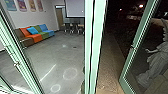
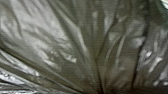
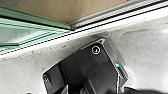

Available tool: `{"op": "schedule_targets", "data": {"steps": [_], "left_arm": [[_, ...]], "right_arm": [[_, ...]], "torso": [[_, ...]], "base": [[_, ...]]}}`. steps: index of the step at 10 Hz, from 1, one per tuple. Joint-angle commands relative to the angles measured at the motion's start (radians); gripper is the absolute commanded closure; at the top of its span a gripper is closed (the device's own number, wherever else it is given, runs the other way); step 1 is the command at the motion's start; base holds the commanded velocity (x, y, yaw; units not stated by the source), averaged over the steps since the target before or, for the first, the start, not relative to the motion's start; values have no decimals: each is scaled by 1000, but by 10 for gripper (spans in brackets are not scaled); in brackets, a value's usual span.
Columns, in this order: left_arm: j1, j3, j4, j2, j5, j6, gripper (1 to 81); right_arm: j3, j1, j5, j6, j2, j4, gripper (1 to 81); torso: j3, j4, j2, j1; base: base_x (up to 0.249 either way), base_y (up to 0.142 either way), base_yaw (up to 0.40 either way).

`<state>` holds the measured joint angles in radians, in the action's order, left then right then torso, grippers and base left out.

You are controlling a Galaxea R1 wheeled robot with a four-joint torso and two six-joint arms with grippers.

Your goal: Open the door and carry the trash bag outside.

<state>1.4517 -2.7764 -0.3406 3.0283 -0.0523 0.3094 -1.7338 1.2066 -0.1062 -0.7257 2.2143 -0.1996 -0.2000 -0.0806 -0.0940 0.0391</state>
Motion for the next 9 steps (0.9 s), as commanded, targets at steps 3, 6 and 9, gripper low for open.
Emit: {"op": "schedule_targets", "data": {"steps": [3, 6, 9], "left_arm": [[-43, 0, -7, -6, -37, -1, 811], [-38, 1, -12, -2, -34, -4, 811], [-38, -2, -12, -5, -23, -6, 811]], "right_arm": [[-213, 276, 331, 3, 271, -118, 10], [-416, 350, 437, -29, 424, -83, 10], [-545, 390, 438, -14, 520, -101, 10]], "torso": [[0, 0, 0, 0], [1, 0, 0, -1], [1, 0, -1, -2]], "base": [[0, 0, 0], [0, 0, 0], [0, 0, 0]]}}
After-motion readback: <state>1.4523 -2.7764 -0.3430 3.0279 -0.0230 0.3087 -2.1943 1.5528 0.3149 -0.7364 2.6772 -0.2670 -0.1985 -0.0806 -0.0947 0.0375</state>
